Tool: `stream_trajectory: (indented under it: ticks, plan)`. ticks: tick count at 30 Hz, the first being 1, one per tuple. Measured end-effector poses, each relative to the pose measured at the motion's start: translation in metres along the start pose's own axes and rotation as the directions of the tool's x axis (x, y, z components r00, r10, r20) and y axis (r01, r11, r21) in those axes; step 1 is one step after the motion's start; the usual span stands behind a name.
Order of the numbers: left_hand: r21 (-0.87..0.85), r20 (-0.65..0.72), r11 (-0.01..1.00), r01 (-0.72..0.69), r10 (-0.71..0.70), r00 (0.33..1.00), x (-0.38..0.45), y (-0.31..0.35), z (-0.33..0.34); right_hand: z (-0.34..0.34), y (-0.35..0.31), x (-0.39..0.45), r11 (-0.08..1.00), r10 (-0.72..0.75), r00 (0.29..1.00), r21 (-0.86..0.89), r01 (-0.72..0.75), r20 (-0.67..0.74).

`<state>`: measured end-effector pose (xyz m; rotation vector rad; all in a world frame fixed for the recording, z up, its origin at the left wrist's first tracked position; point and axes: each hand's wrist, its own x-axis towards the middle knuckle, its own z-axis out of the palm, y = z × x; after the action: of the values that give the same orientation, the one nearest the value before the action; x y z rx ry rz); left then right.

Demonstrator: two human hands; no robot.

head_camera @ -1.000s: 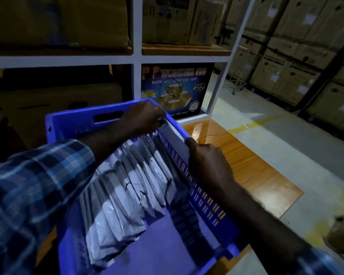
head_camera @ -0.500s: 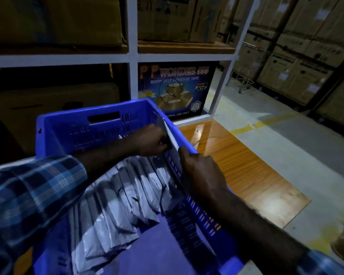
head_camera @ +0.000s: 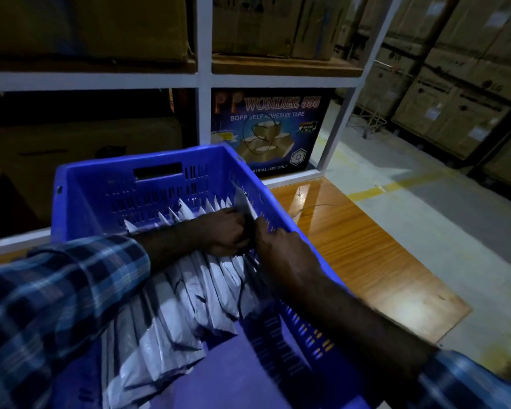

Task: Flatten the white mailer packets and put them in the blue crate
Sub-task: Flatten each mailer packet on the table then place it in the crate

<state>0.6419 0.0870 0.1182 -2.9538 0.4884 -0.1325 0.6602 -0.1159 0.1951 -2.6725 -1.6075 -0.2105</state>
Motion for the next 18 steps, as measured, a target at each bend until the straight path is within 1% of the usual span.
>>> stream_trajectory:
  ticks: [2, 4, 5, 6, 7, 8, 9, 10, 12, 14, 16, 18]
  plan:
    - [-0.015, 0.082, 0.998, -0.054, 0.055, 0.995, 0.0, -0.006, -0.003, -0.002, -0.001, 0.004, 0.999, -0.015, 0.999, -0.03, 0.016, 0.03]
    - [0.01, 0.051, 0.991, -0.133, 0.132, 0.99, 0.0, -0.001, -0.007, 0.001, -0.005, 0.007, 0.999, -0.012, 0.999, -0.03, 0.014, 0.051]
    - [0.022, 0.101, 0.99, -0.136, 0.133, 0.986, 0.001, 0.001, -0.013, 0.002, -0.005, 0.009, 1.0, 0.004, 0.998, -0.017, -0.003, 0.066]
    - [-0.012, 0.194, 0.995, -0.098, 0.098, 0.976, 0.003, 0.0, -0.019, 0.004, -0.006, 0.011, 1.0, 0.013, 0.995, -0.012, -0.012, 0.097]
    - [-0.019, 0.3, 0.999, -0.032, 0.037, 0.953, 0.003, 0.002, -0.027, 0.008, -0.007, 0.013, 1.0, 0.016, 0.992, -0.01, -0.015, 0.121]
    - [-0.017, 0.375, 0.999, 0.038, -0.029, 0.927, 0.003, 0.007, -0.034, 0.012, -0.007, 0.015, 1.0, 0.025, 0.988, -0.004, -0.025, 0.15]
    - [-0.026, 0.417, 0.995, 0.097, -0.077, 0.906, 0.004, 0.009, -0.036, 0.017, -0.008, 0.017, 0.999, 0.026, 0.983, 0.018, -0.03, 0.179]
    - [-0.079, 0.451, 0.984, 0.161, -0.109, 0.886, 0.006, 0.009, -0.038, 0.022, -0.008, 0.019, 0.999, 0.024, 0.978, 0.032, -0.031, 0.207]
    - [-0.222, 0.414, 0.947, 0.234, -0.125, 0.902, 0.007, 0.003, -0.036, 0.032, -0.009, 0.021, 0.996, 0.005, 0.968, 0.08, -0.026, 0.251]
    - [-0.323, 0.407, 0.894, 0.311, -0.166, 0.898, 0.003, -0.004, -0.037, 0.04, -0.009, 0.022, 0.996, -0.005, 0.97, 0.091, -0.018, 0.242]
    - [-0.339, 0.359, 0.886, 0.317, -0.19, 0.914, 0.001, -0.008, -0.038, 0.047, -0.009, 0.022, 0.997, -0.023, 0.977, 0.083, 0.005, 0.214]
    - [-0.315, 0.353, 0.891, 0.326, -0.209, 0.912, 0.002, -0.007, -0.039, 0.052, -0.009, 0.021, 0.995, -0.023, 0.977, 0.103, 0.001, 0.21]
